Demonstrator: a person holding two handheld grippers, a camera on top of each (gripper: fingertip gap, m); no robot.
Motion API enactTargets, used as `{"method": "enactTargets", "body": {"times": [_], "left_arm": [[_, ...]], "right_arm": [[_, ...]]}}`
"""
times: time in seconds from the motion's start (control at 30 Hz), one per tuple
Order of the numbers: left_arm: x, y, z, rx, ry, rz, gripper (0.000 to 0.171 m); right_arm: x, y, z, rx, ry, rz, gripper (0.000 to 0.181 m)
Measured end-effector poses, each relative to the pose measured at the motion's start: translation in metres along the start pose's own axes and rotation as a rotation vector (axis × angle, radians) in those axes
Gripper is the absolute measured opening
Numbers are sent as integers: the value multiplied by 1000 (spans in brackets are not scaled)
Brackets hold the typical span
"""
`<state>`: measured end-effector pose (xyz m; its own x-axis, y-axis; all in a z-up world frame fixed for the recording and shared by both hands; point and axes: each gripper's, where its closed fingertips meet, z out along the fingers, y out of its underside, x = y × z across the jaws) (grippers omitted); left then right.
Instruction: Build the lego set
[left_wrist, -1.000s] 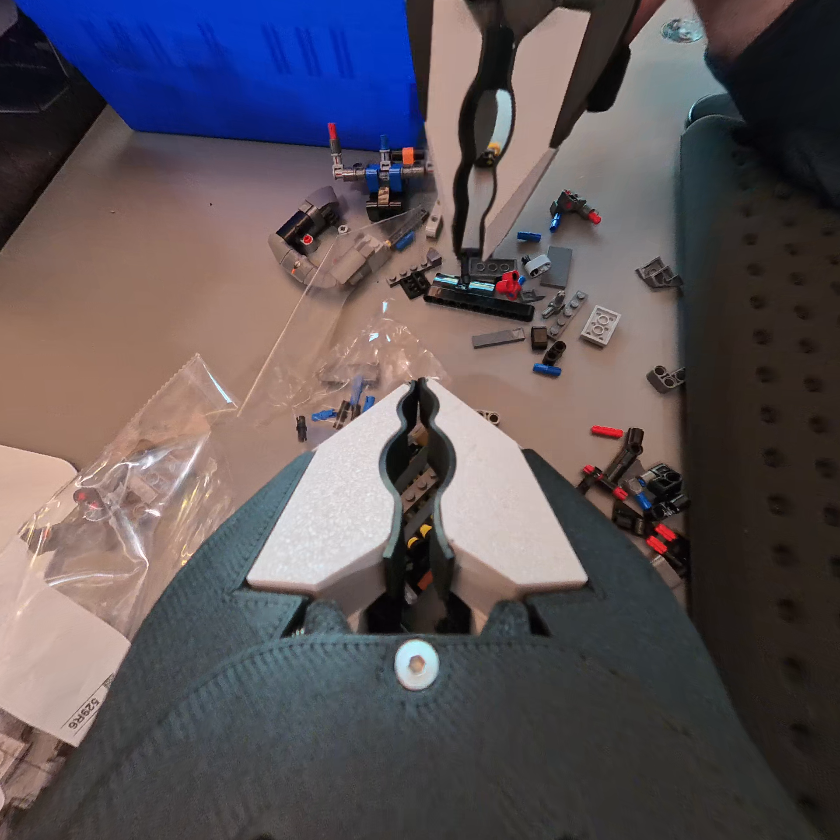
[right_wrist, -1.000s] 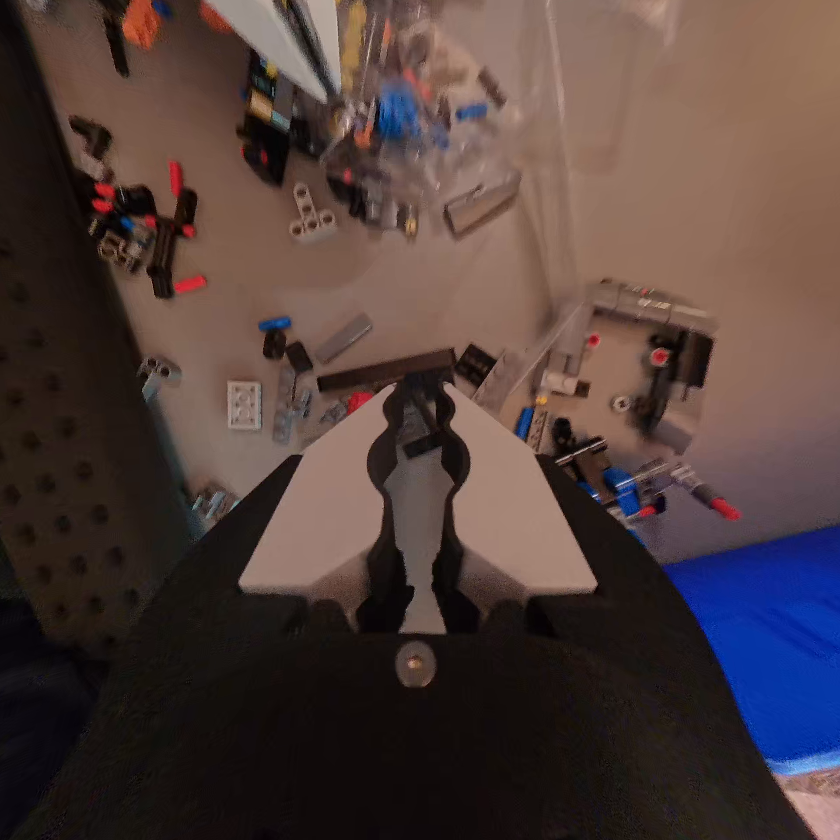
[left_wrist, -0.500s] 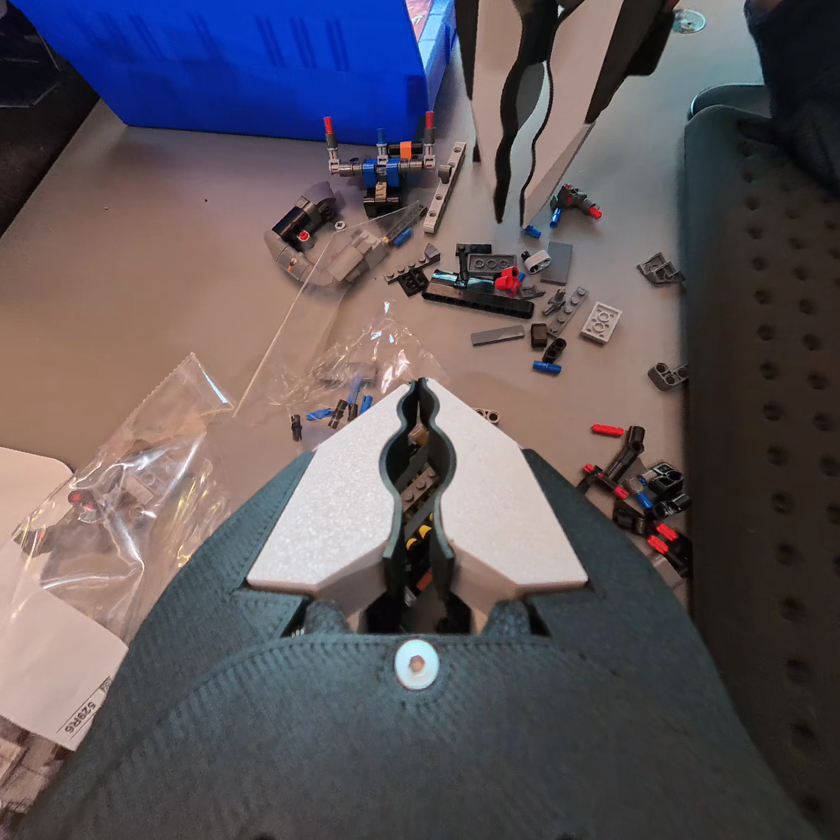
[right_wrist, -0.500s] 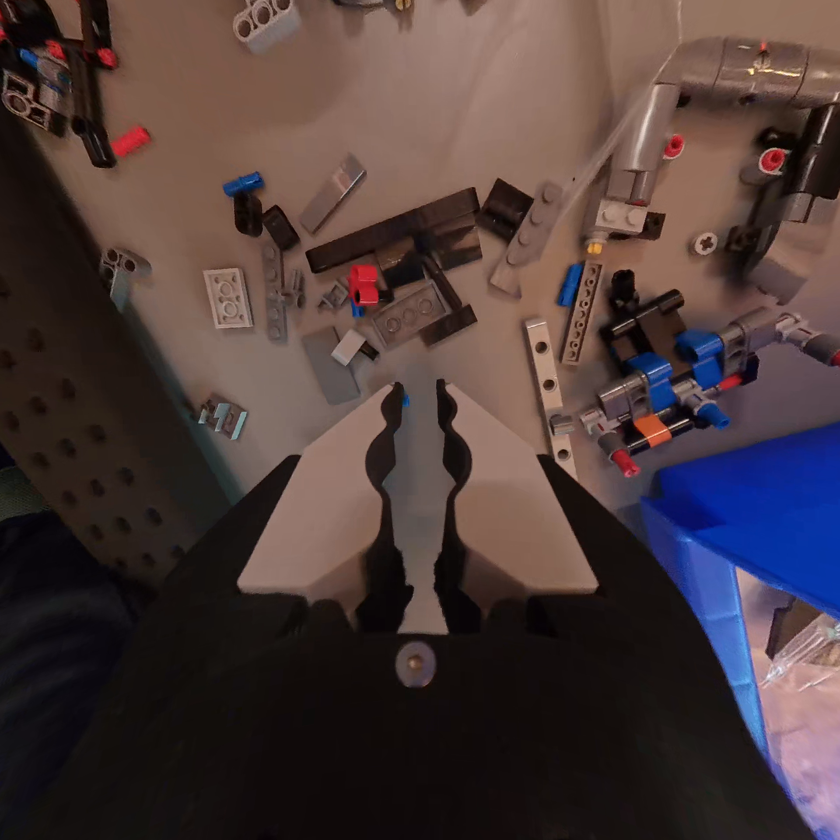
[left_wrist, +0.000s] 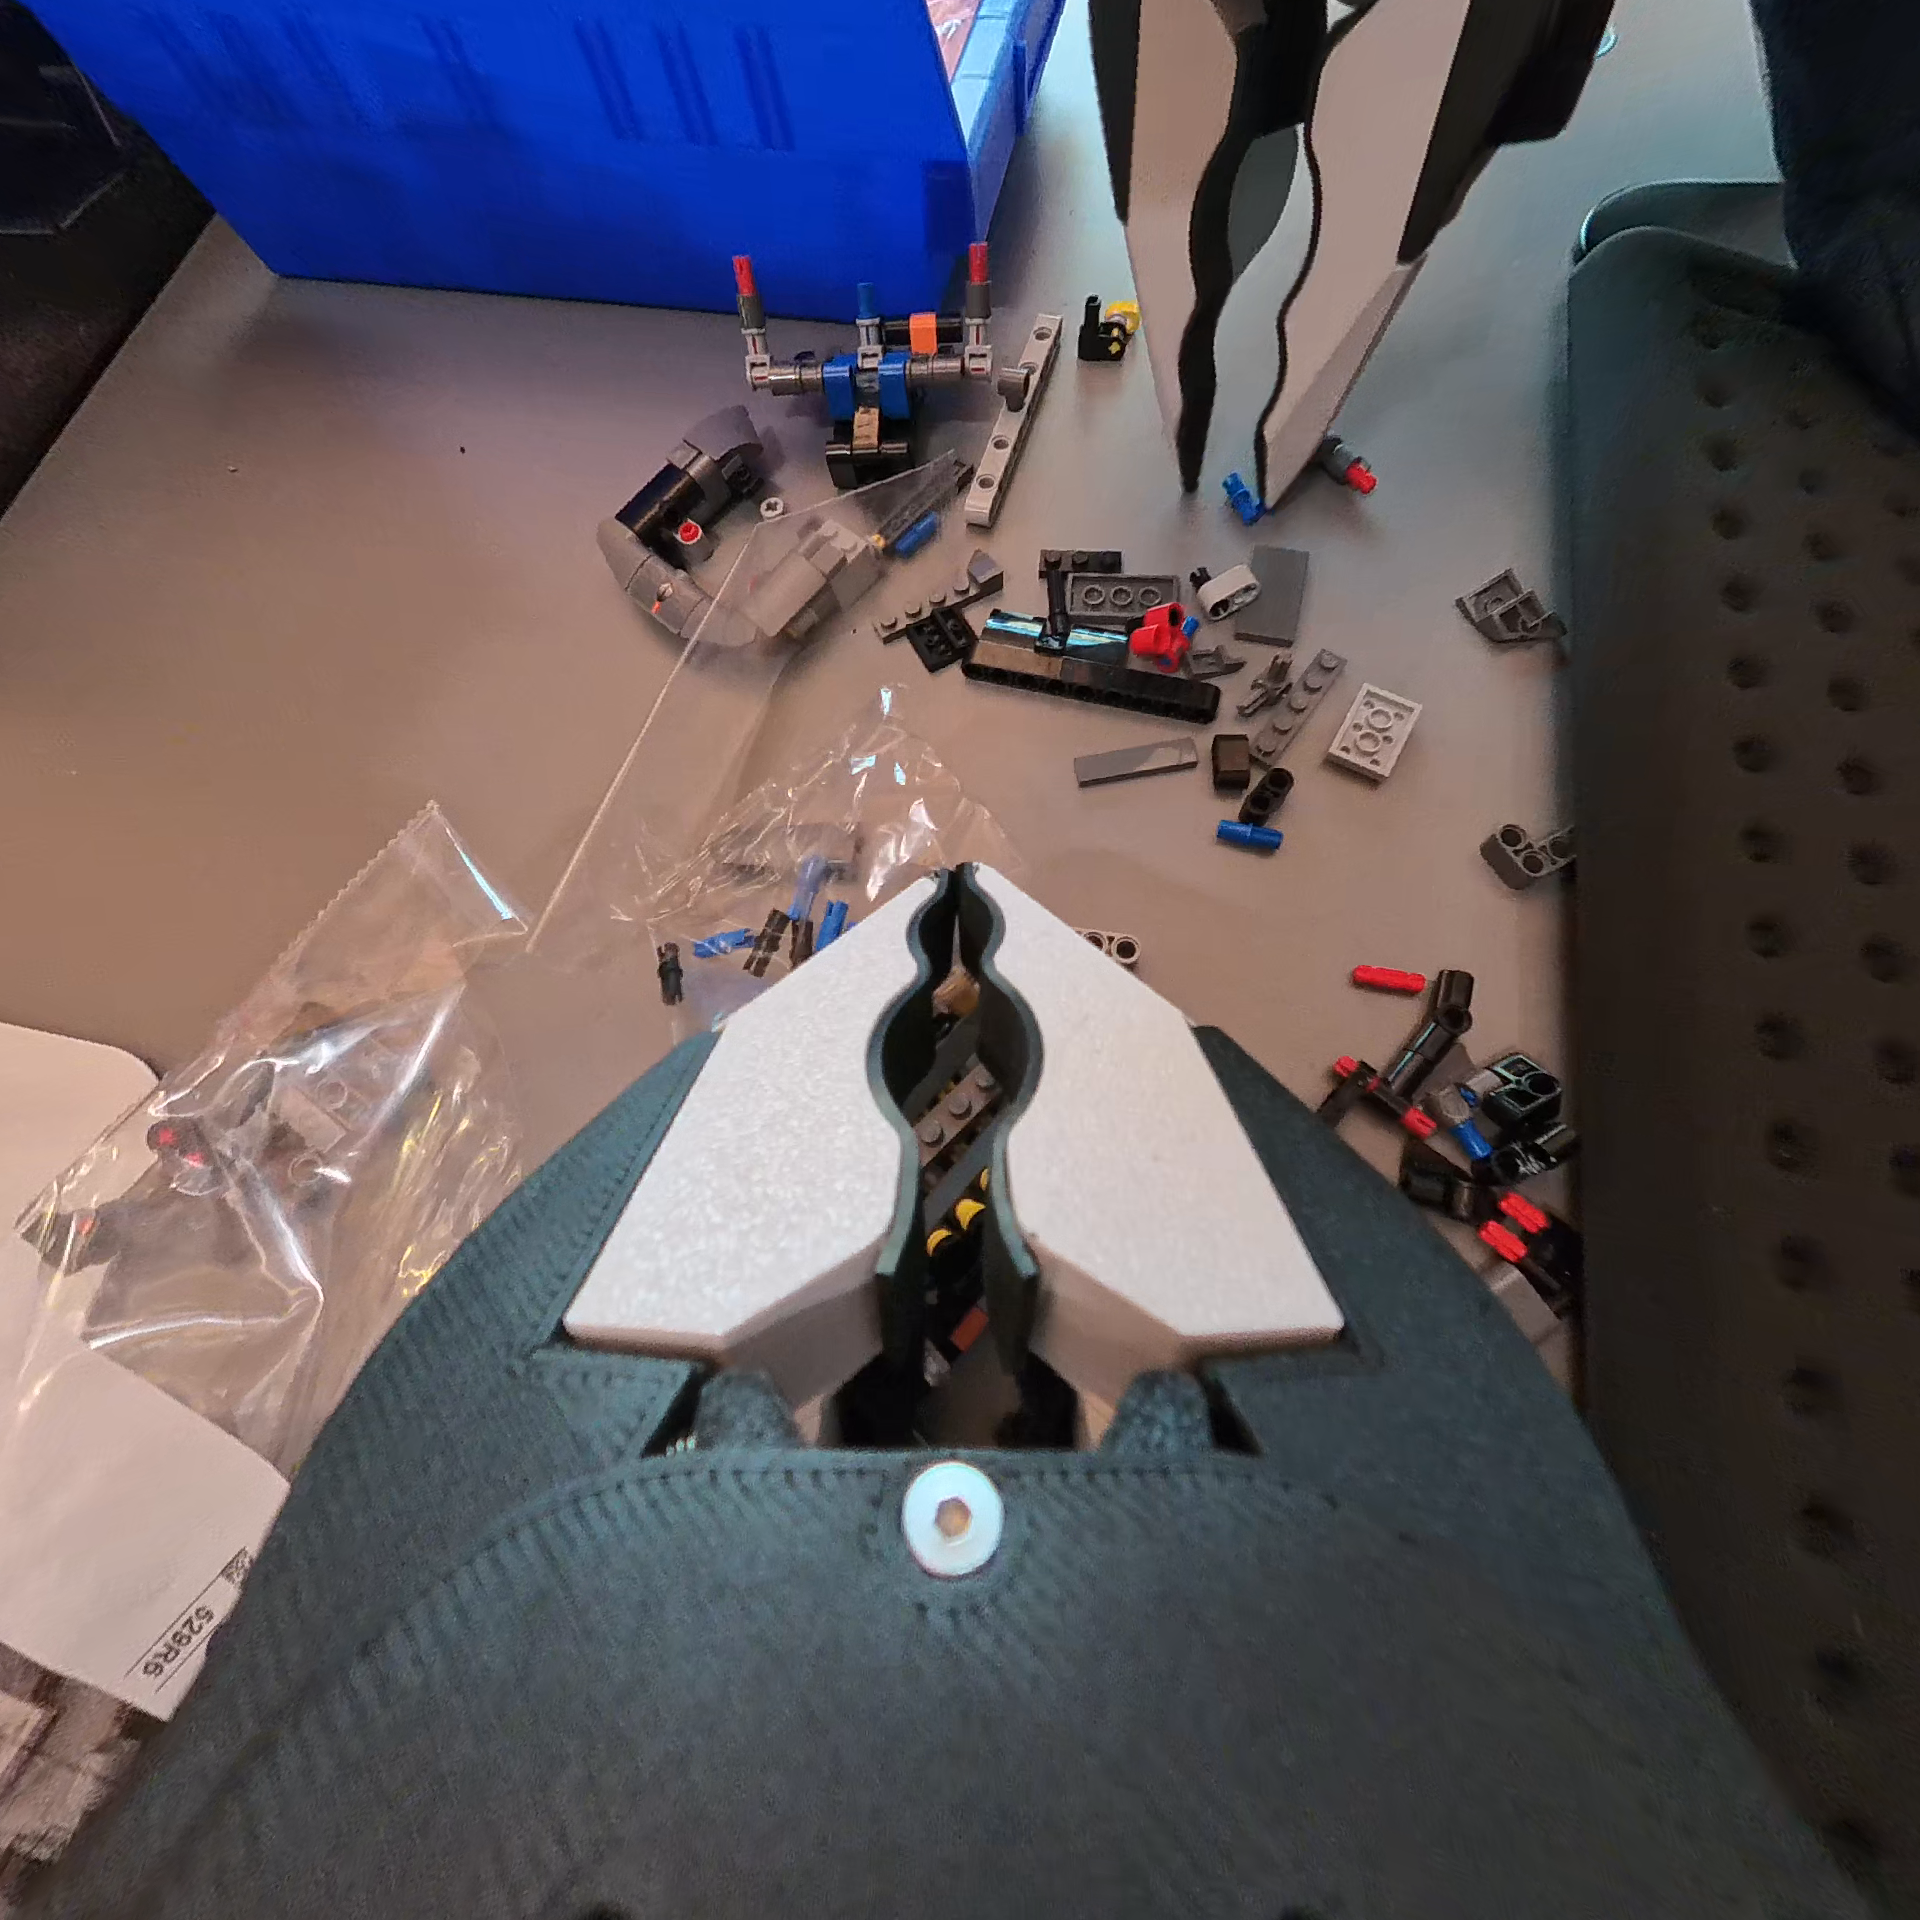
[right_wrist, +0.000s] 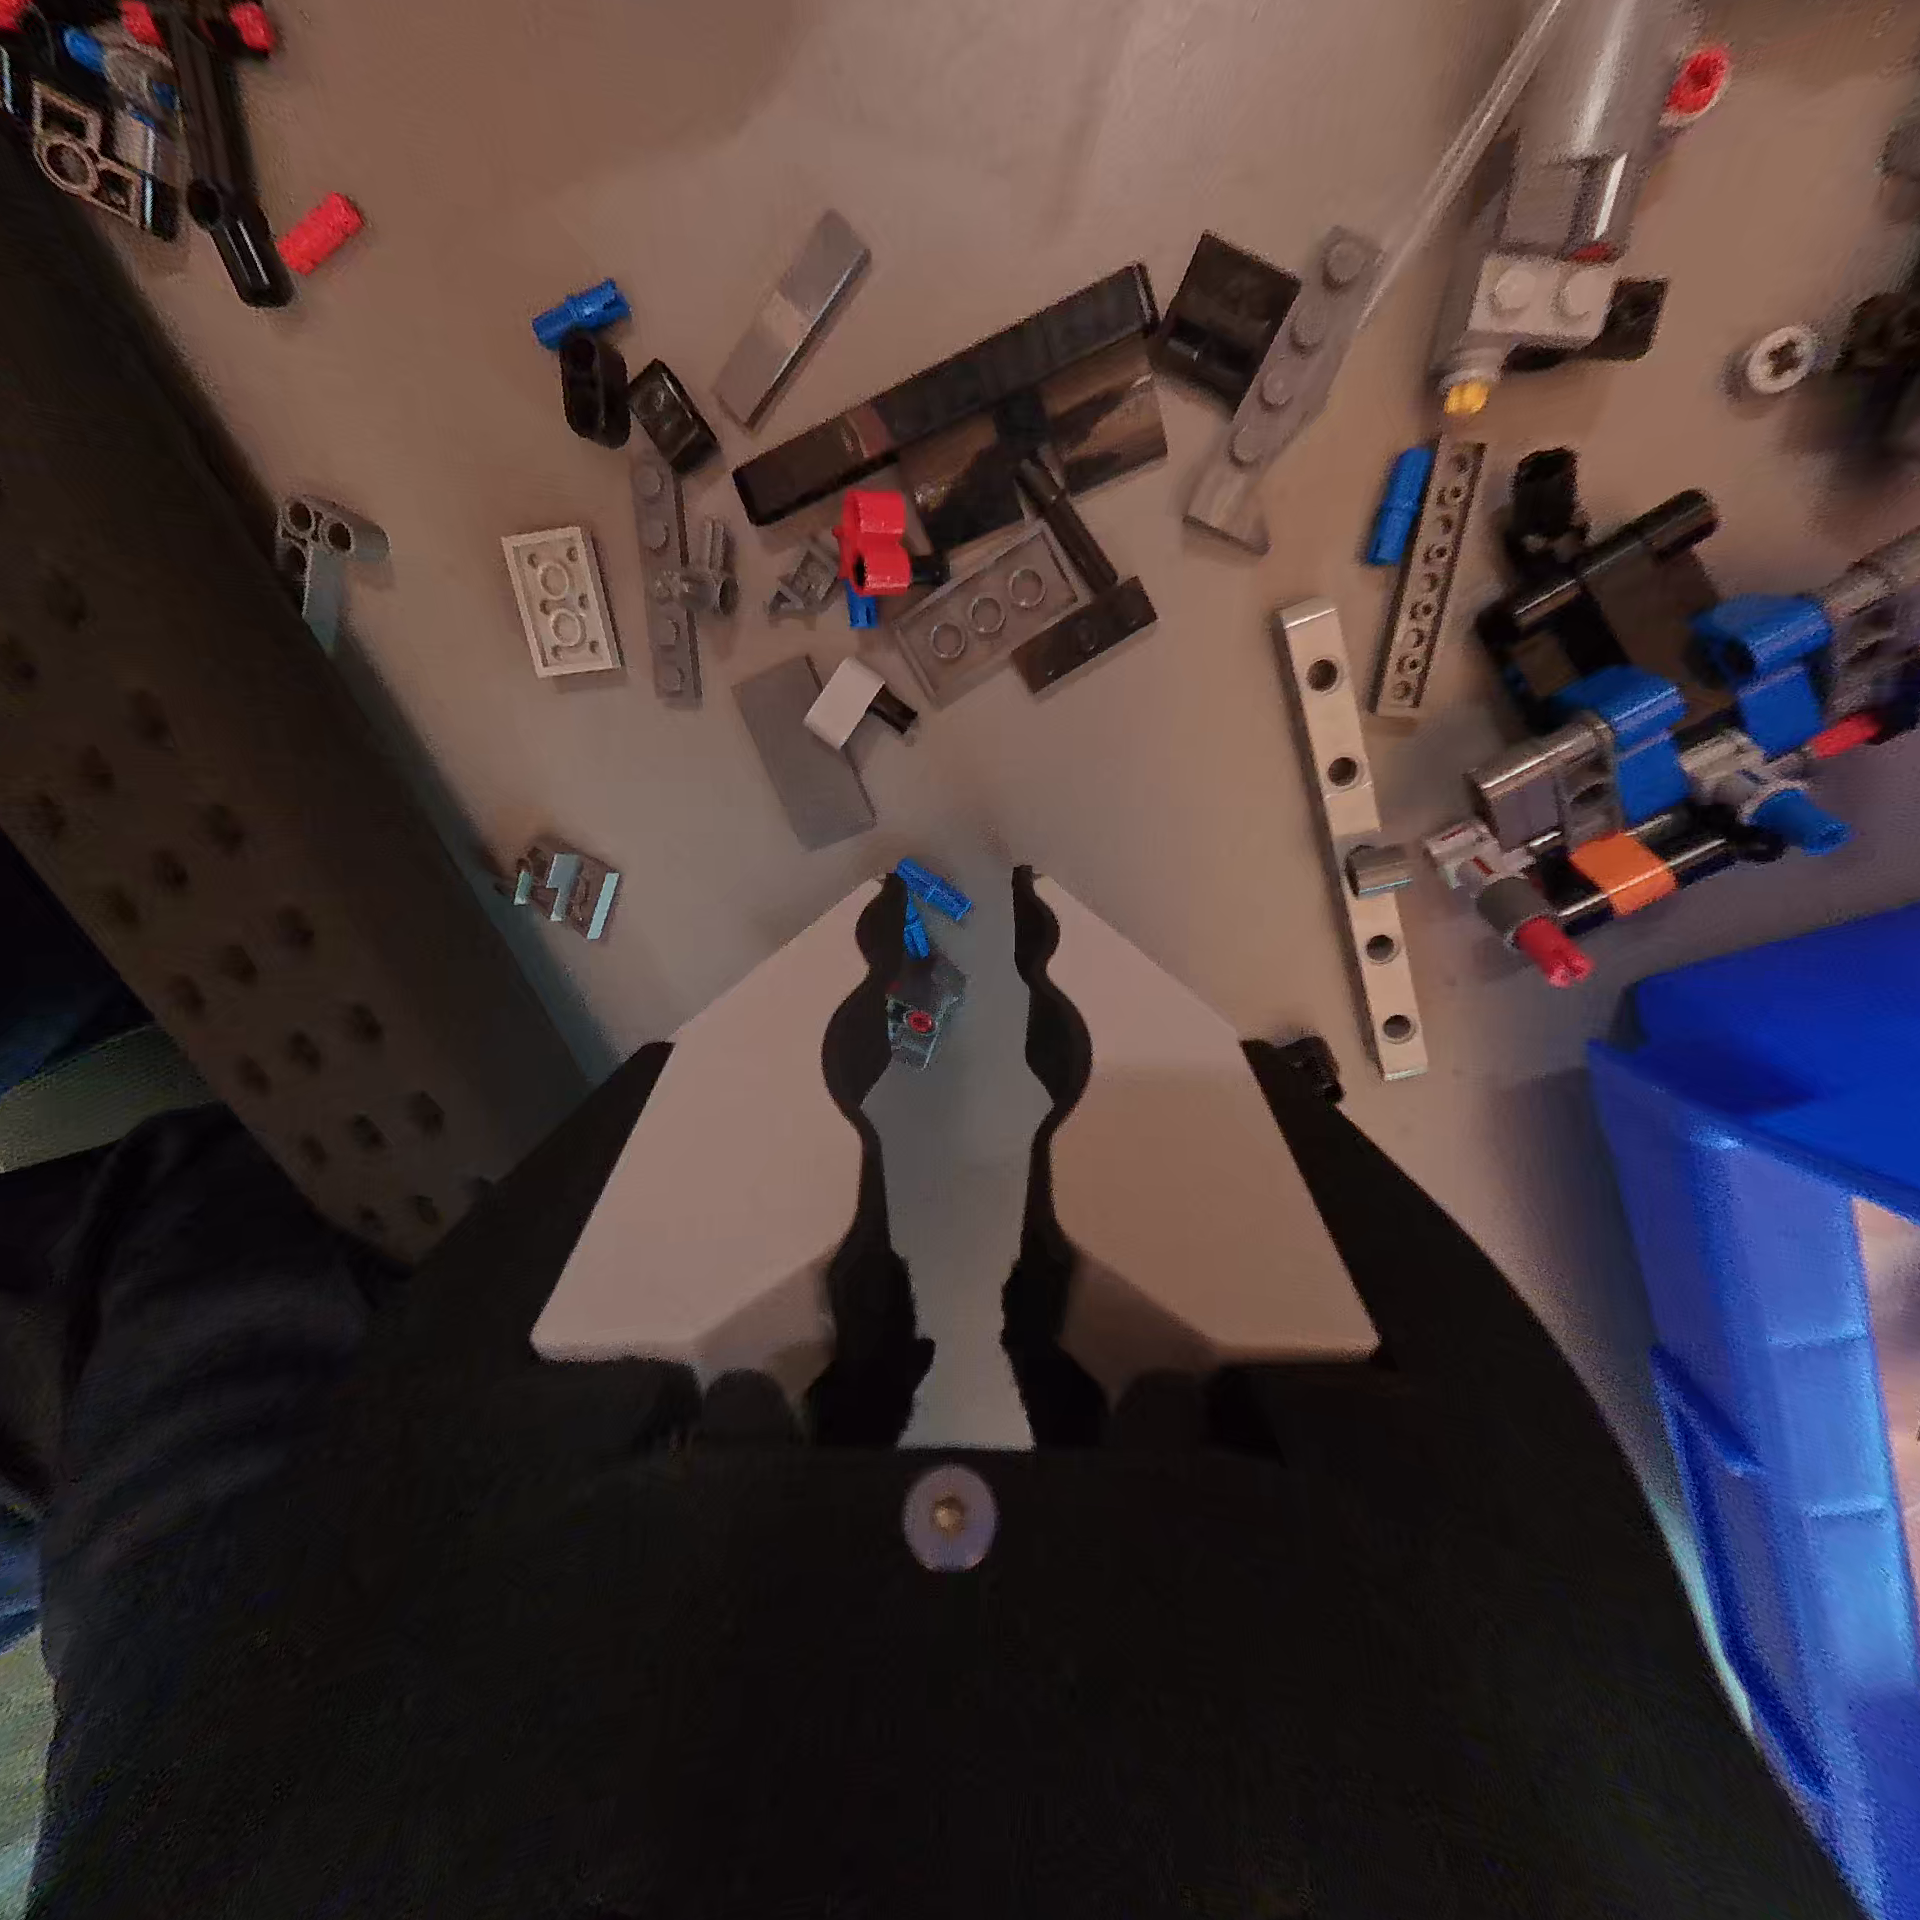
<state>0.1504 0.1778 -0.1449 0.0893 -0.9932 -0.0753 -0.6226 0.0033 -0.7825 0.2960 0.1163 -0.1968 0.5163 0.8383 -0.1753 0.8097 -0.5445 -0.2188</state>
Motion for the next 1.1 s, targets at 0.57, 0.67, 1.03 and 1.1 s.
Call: {"method": "enactTargets", "body": {"times": [0.57,0.67,1.03,1.1], "left_arm": [[1,1,1,-8,0,5,0],[1,1,1,-7,1,5,0],[5,1,6,-14,13,13,0],[5,0,7,-15,13,16,0]], "right_arm": [[-3,-18,2,69,-21,-96,2],[-3,-36,-10,163,21,-150,3],[-28,-128,-40,530,65,-342,2],[-29,-140,-42,565,89,-354,3]]}}
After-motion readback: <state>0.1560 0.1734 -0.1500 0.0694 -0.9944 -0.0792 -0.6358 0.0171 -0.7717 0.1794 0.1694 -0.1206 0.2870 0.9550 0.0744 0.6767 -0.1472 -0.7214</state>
